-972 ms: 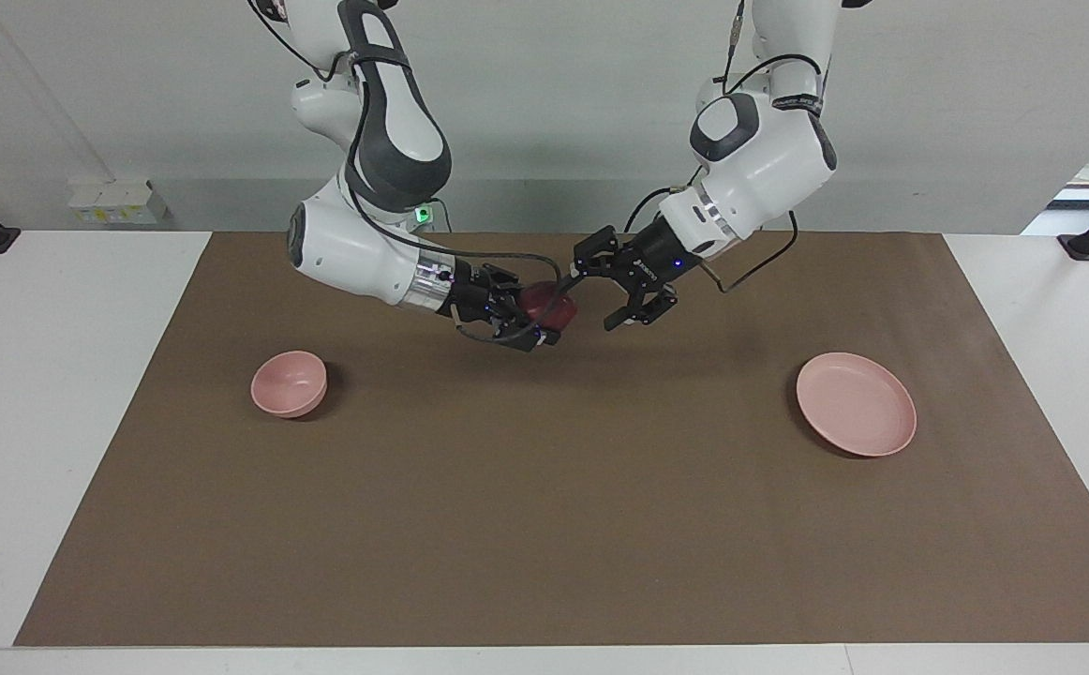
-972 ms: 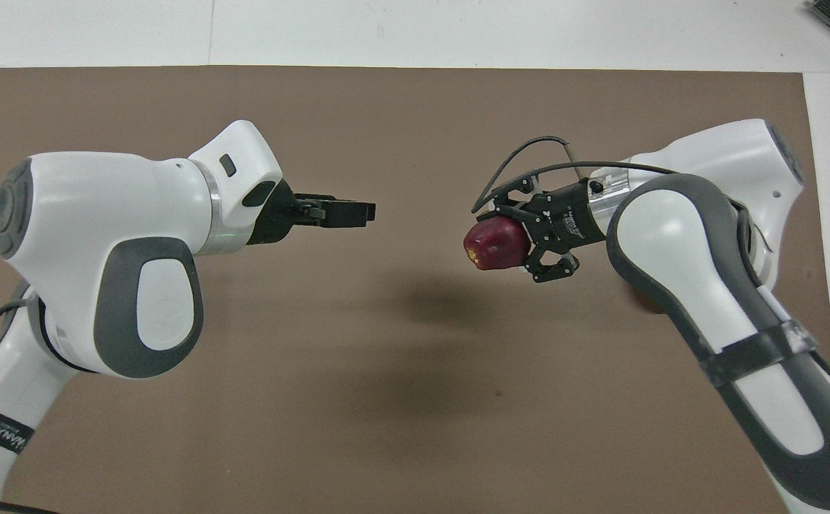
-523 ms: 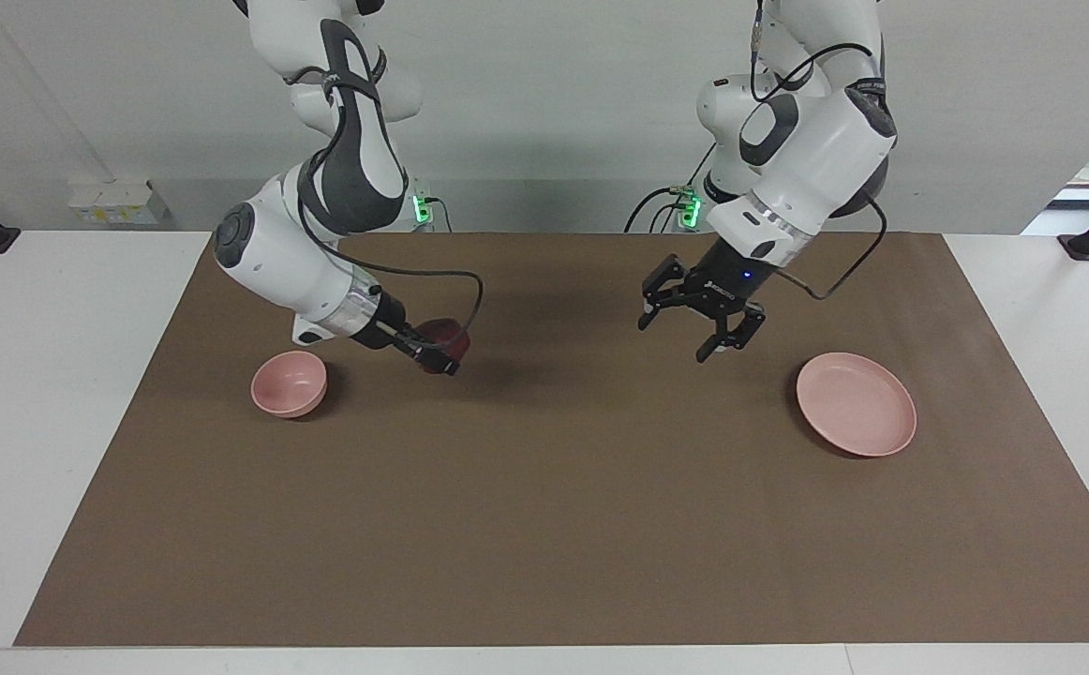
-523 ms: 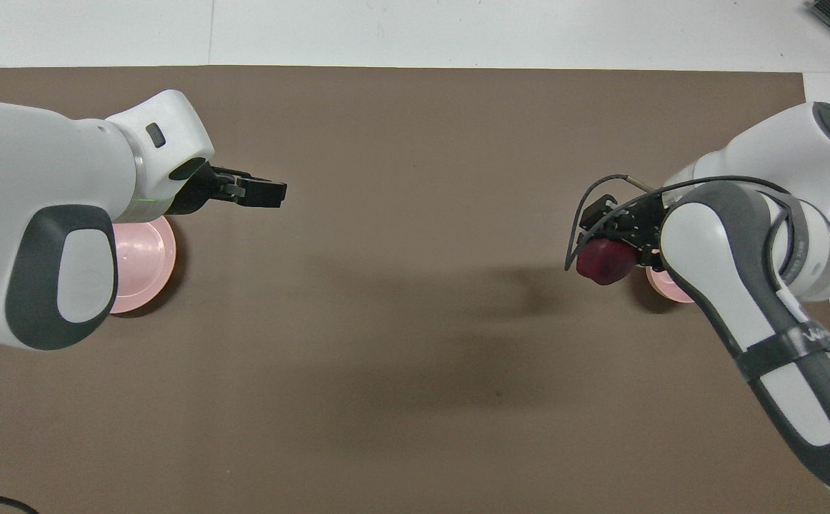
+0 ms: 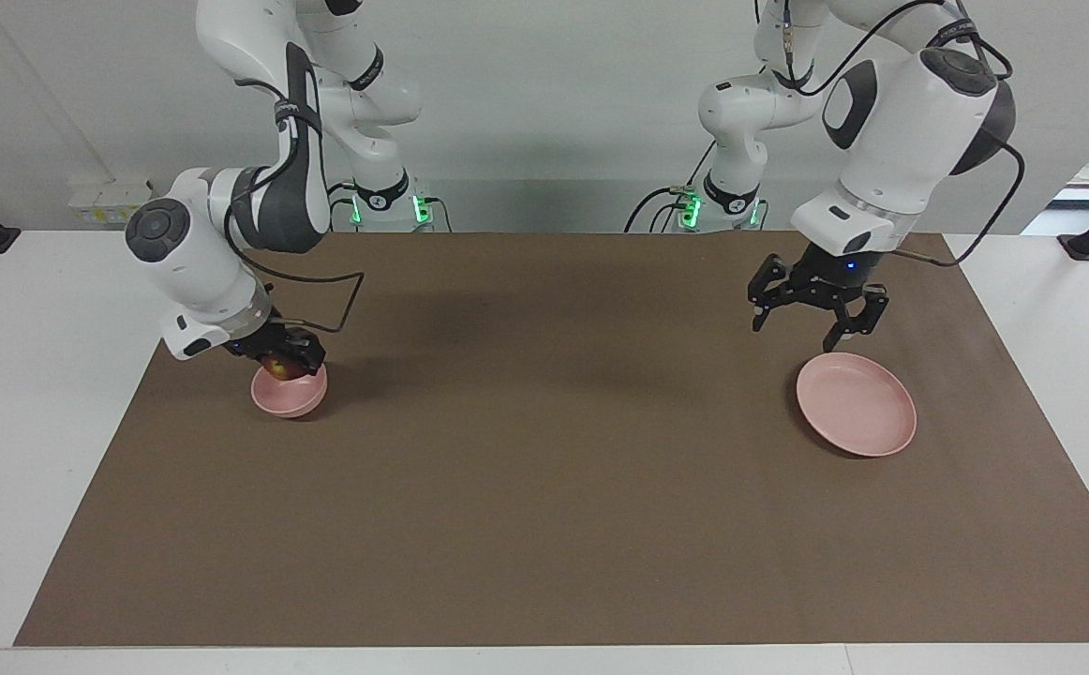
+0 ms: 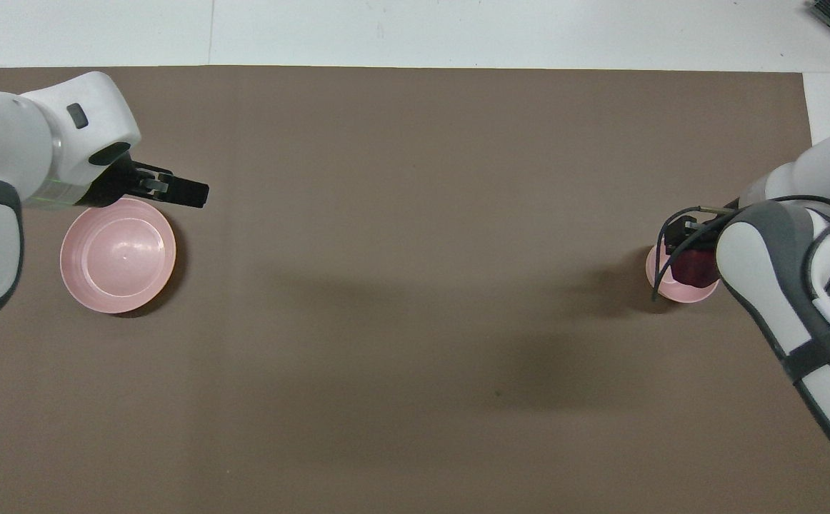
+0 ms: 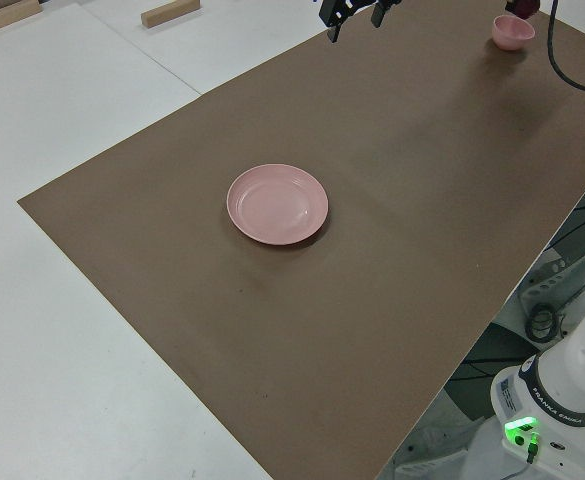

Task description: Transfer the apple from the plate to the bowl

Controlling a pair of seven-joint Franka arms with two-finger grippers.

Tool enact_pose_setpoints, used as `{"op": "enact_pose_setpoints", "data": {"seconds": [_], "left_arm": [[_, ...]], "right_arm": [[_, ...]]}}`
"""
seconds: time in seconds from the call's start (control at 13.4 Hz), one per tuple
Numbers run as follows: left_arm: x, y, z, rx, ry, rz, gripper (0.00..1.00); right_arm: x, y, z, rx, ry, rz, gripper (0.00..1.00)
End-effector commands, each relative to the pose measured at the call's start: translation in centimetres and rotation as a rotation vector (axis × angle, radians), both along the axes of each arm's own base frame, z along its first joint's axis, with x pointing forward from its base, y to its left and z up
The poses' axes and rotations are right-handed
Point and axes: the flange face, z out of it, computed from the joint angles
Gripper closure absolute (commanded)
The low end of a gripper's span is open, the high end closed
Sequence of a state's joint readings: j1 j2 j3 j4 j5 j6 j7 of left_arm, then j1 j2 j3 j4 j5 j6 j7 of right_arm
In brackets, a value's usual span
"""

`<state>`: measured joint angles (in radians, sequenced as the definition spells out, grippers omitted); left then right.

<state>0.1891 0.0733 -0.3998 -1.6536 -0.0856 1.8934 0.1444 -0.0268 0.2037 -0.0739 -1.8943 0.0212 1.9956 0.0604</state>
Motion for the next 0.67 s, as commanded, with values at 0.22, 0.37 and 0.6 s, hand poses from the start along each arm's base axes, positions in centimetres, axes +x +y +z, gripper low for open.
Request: {"op": "enact_pose_setpoints", "data": {"seconds": [0.22,0.37,0.6], "left_arm": [[-3.8,4.1,6.8,0.080,0.106,0.055,0.00],[-4.8,3.7,7.8,0.123,0.155,0.038,0.00],[-5.5,3.5,8.5,0.146,0.183,0.045,0.00]], "right_arm": [[-0.4,-1.6,-2.6,-0.020,-0.024,0.029,1.00],[0.0,-1.4,-4.0,-0.021,-0.020,0.023,0.95],[0.0,-1.2,-4.6,-0.018,-0.013,0.019,0.80]]}}
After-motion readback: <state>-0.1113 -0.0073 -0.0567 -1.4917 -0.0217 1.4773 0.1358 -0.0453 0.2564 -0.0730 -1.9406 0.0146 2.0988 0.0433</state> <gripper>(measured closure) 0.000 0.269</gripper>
